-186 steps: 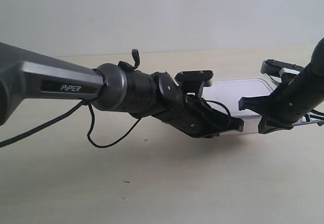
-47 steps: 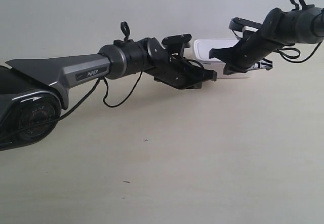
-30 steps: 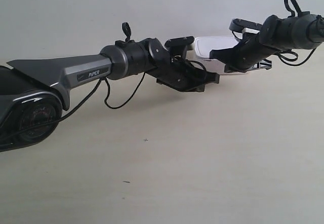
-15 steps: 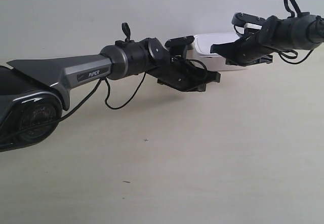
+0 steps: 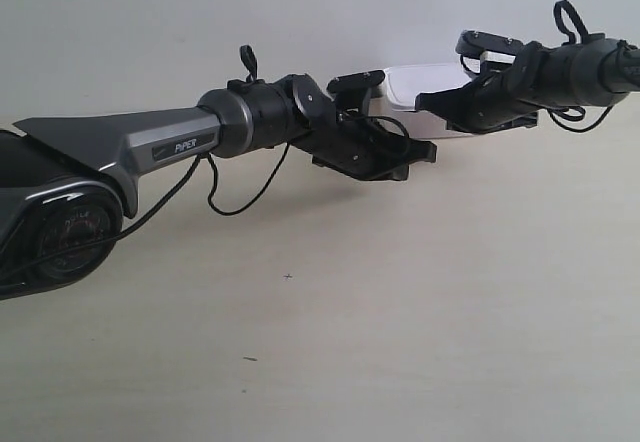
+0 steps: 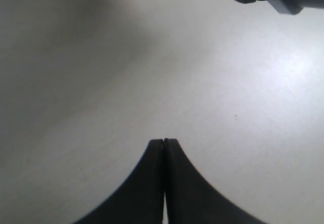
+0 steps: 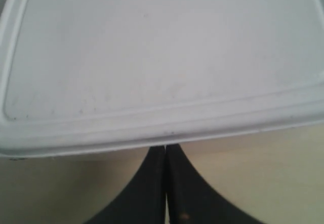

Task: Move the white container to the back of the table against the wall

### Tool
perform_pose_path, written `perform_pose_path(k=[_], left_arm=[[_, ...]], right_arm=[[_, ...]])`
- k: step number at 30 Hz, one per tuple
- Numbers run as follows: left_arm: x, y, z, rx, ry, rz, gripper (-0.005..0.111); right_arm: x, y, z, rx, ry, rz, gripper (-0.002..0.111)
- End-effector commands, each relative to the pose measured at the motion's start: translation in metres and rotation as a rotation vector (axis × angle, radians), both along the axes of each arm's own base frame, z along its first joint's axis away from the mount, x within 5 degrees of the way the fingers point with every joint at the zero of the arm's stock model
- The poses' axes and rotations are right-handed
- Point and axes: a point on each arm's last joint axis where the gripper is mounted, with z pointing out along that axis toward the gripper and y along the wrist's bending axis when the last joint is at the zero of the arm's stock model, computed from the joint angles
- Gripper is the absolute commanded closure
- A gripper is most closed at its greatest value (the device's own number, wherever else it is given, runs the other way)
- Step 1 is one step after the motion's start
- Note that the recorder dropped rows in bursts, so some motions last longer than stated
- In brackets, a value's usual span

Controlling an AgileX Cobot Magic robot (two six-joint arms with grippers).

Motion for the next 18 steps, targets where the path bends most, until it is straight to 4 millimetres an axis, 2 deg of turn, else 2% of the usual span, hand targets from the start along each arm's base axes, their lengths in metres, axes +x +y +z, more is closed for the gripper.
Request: perform_pose_path(k=[1,18], left_arm=[[-0.0002,-0.0022,0.0077,0.0,-0.028,-0.021,0.107],[-0.0004,-0.0023,0.0076,0.002,-0.029,-0.025,0.107]], right_arm=[[0.0057,-0.004,0.0045,-0.021,-0.072,-0.011,0.108],[0.0051,-0.0038,0.0039,-0.024,-0.064,-0.006,0.108]])
